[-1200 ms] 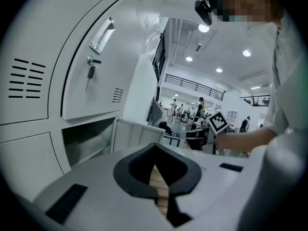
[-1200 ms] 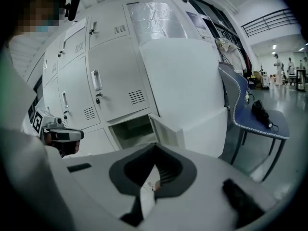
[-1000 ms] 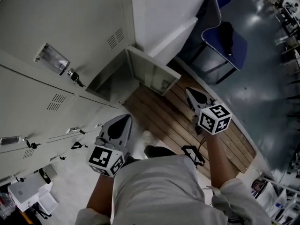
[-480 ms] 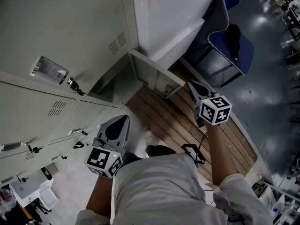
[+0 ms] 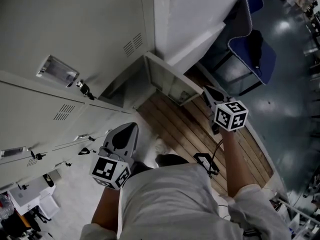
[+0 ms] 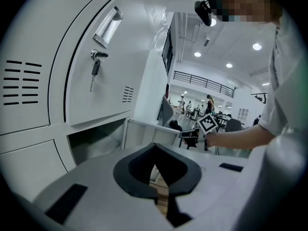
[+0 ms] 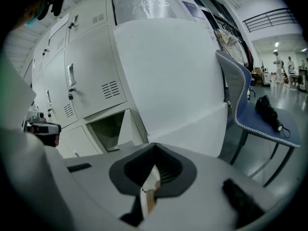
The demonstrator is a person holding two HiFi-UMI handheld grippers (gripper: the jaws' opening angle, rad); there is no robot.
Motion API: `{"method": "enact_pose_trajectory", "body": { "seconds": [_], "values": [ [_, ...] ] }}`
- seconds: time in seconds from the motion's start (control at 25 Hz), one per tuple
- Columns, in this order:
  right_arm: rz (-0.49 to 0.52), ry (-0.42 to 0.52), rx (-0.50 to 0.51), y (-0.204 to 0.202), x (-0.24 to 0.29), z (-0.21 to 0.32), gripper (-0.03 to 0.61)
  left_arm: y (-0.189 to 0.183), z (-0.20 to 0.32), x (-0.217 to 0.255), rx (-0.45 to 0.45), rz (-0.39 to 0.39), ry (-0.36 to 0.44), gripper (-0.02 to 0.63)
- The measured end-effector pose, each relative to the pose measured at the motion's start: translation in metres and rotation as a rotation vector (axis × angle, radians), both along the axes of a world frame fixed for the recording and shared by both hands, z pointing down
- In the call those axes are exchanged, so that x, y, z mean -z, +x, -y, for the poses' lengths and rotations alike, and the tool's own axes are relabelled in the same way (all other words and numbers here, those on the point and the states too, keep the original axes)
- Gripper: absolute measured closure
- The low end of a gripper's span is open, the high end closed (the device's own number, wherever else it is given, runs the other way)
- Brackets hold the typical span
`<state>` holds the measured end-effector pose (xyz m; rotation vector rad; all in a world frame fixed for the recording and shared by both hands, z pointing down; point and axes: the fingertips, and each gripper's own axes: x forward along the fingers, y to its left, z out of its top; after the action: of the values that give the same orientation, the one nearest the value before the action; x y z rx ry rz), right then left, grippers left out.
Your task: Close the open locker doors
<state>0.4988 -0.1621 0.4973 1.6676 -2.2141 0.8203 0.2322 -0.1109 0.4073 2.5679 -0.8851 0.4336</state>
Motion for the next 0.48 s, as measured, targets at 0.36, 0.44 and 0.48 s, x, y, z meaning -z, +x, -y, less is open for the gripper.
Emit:
{"method": "enact_pose_trajectory", "body": {
  "seconds": [0.36,0.44,0.48],
  "values": [
    [0.002,-0.009,0.025,-0.007,-0.002,-0.004,0.554,-0.006,-0.004,0.002,0.020,0.001,0.007,0.598],
    [0.005,-0.010,0.033,-0.010,-0.003,-0.005,0.554,-0.007,-0.005,0.002,0.022,0.001,0.008,0.598],
    [0.008,-0.010,0.038,-0.012,-0.003,-0.006,0.554,-0.008,-0.006,0.002,0.024,0.002,0.008,0.598]
  ]
}}
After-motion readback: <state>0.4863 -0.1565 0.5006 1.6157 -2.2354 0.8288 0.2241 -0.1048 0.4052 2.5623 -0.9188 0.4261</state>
